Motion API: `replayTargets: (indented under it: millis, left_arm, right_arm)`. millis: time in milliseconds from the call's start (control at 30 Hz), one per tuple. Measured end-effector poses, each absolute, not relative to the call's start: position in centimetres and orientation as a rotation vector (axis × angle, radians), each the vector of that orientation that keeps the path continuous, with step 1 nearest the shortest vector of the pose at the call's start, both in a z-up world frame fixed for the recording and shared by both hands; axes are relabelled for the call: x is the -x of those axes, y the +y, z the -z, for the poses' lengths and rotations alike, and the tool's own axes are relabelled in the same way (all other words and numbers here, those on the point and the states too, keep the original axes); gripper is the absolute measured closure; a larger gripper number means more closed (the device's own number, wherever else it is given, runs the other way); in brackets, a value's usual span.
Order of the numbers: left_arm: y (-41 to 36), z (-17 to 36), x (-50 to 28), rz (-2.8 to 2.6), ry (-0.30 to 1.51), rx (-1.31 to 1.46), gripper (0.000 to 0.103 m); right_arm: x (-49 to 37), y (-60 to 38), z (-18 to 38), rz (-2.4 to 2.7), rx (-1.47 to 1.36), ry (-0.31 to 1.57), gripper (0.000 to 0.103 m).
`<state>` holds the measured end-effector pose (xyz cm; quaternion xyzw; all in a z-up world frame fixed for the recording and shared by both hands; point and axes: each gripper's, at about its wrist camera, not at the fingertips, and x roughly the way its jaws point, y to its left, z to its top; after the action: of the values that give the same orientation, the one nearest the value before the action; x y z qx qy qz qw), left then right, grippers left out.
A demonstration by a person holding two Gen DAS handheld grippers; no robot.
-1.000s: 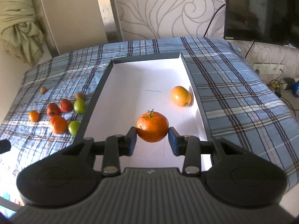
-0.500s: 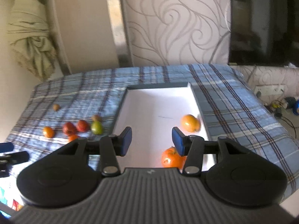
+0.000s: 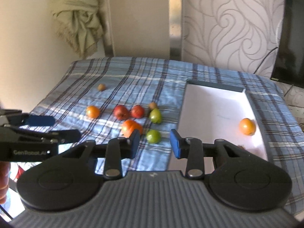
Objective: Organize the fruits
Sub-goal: 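Move the right tool to the green lime and close on it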
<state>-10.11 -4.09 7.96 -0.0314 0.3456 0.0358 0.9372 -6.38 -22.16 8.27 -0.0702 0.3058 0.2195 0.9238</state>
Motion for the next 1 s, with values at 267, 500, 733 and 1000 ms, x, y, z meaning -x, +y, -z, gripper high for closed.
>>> replayTargets:
  millis: [267,500,733,1000]
  left_arm:
    - [-2.6,-7.9,9.8,-0.06,0.705,0.052,0.028]
    - [-1.6,-7.7,8.6,-0.033,0.703,0.023,0.027]
    - [-0.4,-7.4,7.2,0.003,0.707,0.011,0.027]
    - [1.4,-6.9,6.1,0.021,0.718,0.011,0.027]
  right_arm:
    - [5.5,-19.8,-6.1,-0.4,0.185,0.684,0.069]
    - [4.2,-18.5,-4.9,-0.316,0.201,0.716,0.069]
    - [3.1,-17.1,-3.7,-0.247,0.244,0.74,0.069]
    - [1.5,-15.7,-2.7,-0.194,0.292,0.76,0.074]
